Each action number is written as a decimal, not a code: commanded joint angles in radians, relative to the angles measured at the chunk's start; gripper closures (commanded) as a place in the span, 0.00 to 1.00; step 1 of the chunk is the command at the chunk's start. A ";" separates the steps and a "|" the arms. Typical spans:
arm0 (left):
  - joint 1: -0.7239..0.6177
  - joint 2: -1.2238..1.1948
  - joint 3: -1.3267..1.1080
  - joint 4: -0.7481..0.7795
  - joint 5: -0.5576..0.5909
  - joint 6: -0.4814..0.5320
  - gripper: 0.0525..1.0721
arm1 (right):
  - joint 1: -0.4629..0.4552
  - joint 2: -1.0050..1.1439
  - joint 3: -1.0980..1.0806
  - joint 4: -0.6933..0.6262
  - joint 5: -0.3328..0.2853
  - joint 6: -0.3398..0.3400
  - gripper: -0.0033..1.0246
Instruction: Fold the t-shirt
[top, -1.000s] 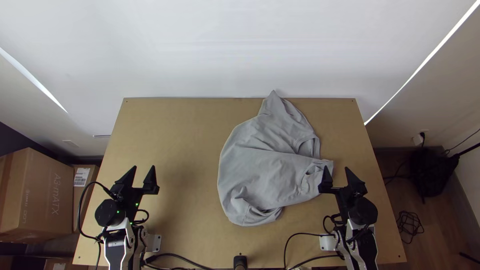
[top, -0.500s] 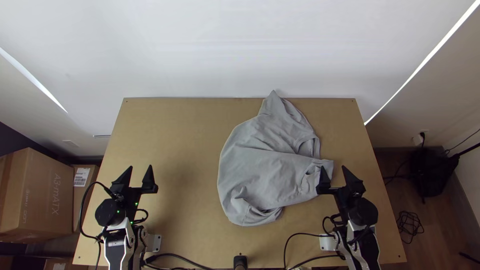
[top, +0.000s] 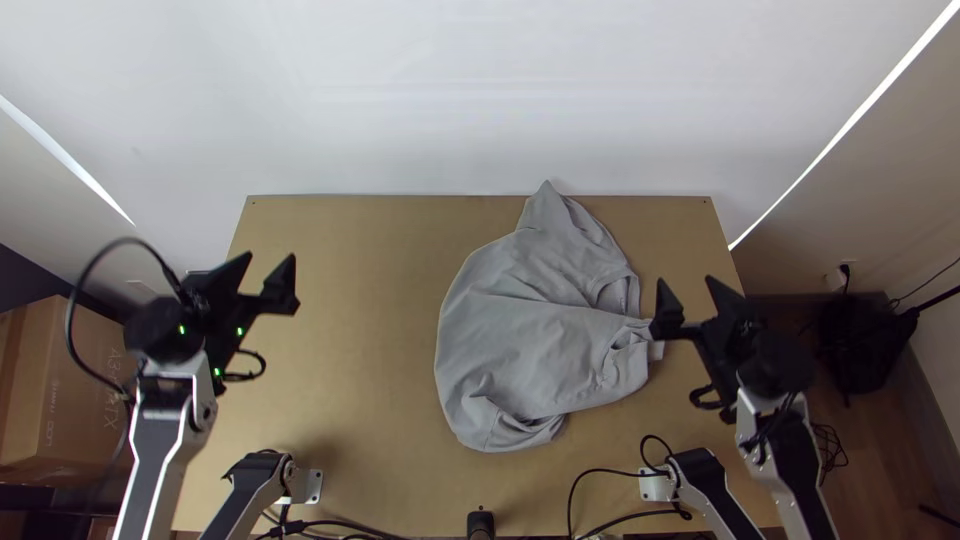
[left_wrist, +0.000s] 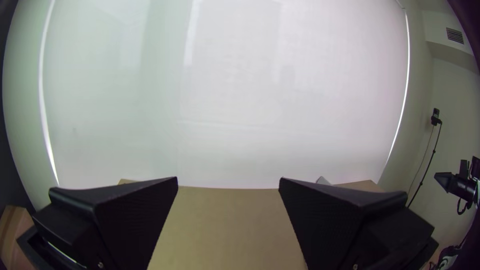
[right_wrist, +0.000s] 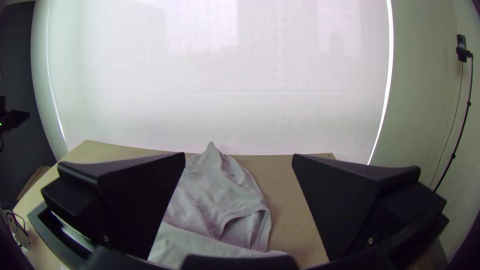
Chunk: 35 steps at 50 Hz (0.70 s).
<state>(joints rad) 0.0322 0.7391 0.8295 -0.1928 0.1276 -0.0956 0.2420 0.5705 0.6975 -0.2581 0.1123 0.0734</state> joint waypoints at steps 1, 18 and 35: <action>-0.043 0.146 0.189 -0.059 -0.013 0.014 0.05 | 0.011 0.163 0.178 -0.056 -0.008 -0.011 0.04; -0.147 0.525 0.665 -0.439 -0.036 0.007 0.05 | -0.023 0.575 0.524 -0.135 -0.011 0.011 0.04; -0.192 0.603 0.798 -0.648 -0.036 -0.004 0.05 | -0.158 0.990 0.784 -0.228 -0.168 0.195 0.04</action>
<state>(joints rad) -0.1474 1.3437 1.5845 -0.8120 0.0925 -0.0933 0.1017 1.4544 1.4136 -0.4644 -0.0372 0.2066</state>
